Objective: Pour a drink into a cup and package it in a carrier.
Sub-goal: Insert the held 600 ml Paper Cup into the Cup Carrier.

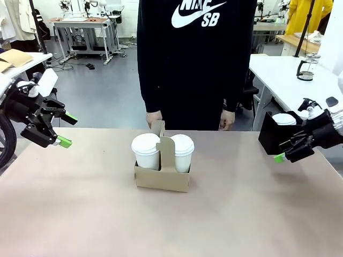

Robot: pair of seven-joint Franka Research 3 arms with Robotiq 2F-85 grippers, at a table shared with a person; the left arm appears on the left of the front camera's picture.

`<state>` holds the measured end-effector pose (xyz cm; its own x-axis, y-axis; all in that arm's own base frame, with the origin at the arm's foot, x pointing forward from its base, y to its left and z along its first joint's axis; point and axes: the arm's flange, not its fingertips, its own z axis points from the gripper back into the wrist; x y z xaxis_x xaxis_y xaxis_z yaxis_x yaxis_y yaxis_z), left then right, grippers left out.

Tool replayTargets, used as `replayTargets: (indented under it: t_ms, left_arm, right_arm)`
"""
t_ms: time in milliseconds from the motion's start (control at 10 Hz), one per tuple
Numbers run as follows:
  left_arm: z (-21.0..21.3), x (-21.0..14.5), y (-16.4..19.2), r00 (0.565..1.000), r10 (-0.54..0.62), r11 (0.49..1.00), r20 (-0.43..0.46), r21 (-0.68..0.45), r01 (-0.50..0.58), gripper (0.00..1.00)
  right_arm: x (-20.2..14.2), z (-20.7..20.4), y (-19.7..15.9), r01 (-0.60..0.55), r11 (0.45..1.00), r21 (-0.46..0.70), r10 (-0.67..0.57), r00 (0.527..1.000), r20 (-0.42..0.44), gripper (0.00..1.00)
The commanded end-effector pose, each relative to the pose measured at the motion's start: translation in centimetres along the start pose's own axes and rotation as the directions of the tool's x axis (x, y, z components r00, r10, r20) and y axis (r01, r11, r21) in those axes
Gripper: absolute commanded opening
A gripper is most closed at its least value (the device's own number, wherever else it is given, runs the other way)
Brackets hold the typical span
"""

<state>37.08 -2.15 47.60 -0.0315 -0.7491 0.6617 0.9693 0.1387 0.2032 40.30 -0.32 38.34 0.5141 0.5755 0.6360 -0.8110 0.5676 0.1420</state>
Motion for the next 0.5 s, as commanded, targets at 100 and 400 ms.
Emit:
replayTargets:
  t_ms: [100, 400]
  left_arm:
    - [-0.08, -0.17, 0.1, 0.999, -0.017, 1.0, 0.027, 0.002, 0.017, 1.0]
    - [-0.08, -0.17, 0.1, 0.999, -0.017, 1.0, 0.027, 0.002, 0.017, 1.0]
  right_arm:
    - [0.15, 0.32, -0.23, -0.008, 1.0, -0.026, 0.008, 1.0, -0.001, 0.97]
    - [0.15, 0.32, -0.23, -0.008, 1.0, -0.026, 0.008, 1.0, -0.001, 0.97]
